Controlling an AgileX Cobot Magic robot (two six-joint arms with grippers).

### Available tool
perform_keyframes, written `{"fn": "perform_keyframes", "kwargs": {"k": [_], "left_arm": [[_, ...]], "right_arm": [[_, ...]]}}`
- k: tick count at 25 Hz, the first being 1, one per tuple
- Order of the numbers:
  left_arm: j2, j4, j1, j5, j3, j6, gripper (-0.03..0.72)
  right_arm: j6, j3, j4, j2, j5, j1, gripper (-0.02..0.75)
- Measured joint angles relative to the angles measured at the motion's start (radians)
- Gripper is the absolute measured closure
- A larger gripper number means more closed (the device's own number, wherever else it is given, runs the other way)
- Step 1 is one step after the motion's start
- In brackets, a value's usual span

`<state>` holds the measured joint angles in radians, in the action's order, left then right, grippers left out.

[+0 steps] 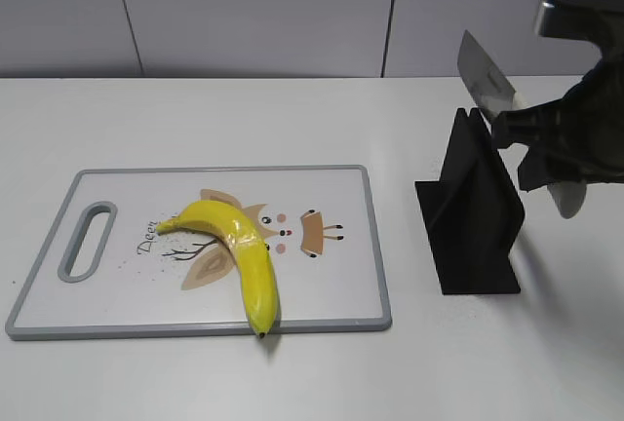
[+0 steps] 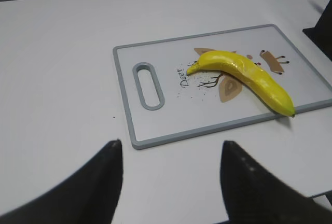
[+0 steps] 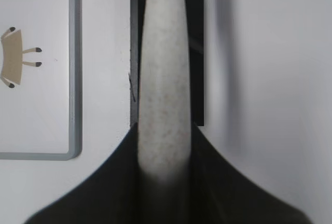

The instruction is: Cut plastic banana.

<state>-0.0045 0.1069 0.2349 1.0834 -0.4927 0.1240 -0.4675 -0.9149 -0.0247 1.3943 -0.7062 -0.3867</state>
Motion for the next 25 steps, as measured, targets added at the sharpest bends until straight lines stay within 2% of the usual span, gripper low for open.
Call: {"fn": "perform_keyframes", "kwargs": {"k": [10,18,21,25], "left_arm": [[0.000,-0.002,0.000,0.000,0.000,-0.005,0.124],[0.000,-0.002,-0.002,0.000,0.000,-0.005,0.138],[0.000,-0.002,-0.036,-0.002,0.000,-0.005,0.151],[0.000,-0.002,-0.149,-0.003,0.000,-0.005,0.162]], "right_arm": [[0.003,0.000,-0.006,0.099,0.026,0.000,0.549],[0.006,0.000,-0.028,0.019,0.024,0.000,0.549],[0.006,0.000,-0.028,-0.009,0.022,0.000,0.549],[0.012,0.000,-0.024,-0.009,0.020,0.000,0.549]]}}
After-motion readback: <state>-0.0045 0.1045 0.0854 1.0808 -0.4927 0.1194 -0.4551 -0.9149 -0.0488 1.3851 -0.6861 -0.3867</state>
